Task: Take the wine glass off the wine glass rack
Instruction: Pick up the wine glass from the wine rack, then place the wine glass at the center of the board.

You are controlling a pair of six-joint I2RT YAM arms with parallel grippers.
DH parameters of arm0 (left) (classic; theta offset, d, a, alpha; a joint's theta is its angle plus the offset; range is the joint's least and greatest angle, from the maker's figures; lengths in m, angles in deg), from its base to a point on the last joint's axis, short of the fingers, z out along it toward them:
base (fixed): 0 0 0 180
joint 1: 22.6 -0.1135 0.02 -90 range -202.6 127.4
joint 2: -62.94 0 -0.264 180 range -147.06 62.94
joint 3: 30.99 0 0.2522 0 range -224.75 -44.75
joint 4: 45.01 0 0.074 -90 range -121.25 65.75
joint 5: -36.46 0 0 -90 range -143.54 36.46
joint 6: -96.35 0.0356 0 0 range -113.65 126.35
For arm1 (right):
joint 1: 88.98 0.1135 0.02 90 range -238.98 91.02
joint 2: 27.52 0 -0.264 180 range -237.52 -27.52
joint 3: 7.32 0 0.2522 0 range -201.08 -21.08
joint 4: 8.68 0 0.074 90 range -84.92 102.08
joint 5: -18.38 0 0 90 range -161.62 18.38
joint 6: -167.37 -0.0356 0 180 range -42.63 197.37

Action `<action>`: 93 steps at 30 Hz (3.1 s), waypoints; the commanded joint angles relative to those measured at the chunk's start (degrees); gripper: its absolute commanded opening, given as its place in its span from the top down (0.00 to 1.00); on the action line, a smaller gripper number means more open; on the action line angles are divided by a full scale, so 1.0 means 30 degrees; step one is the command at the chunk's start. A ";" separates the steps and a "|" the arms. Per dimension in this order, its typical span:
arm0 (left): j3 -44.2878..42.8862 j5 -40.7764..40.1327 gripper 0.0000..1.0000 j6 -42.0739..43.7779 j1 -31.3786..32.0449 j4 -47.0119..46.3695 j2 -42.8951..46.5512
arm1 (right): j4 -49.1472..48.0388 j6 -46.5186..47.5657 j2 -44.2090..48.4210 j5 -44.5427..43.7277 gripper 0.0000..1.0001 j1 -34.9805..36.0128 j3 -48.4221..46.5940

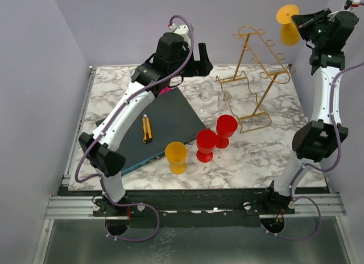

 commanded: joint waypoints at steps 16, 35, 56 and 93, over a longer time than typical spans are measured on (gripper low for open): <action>0.6090 0.1501 0.01 -0.1498 -0.0475 -0.3009 0.6864 | 0.8265 0.0828 0.7674 -0.0522 0.99 -0.0150 -0.0485; 1.4972 1.2076 0.01 -0.8747 -0.6788 -1.7214 1.0056 | 0.4513 -0.6494 0.8755 0.6350 0.99 0.4679 0.0542; 1.8250 1.5022 0.03 -2.1581 -1.0868 -3.5341 0.6288 | -0.5129 -1.3274 0.5690 0.4795 0.99 1.2186 0.3623; 1.6555 1.2760 0.58 -3.0526 -1.1058 -4.1067 0.5475 | -0.9978 -1.6083 0.5527 0.6503 0.99 1.3397 0.6975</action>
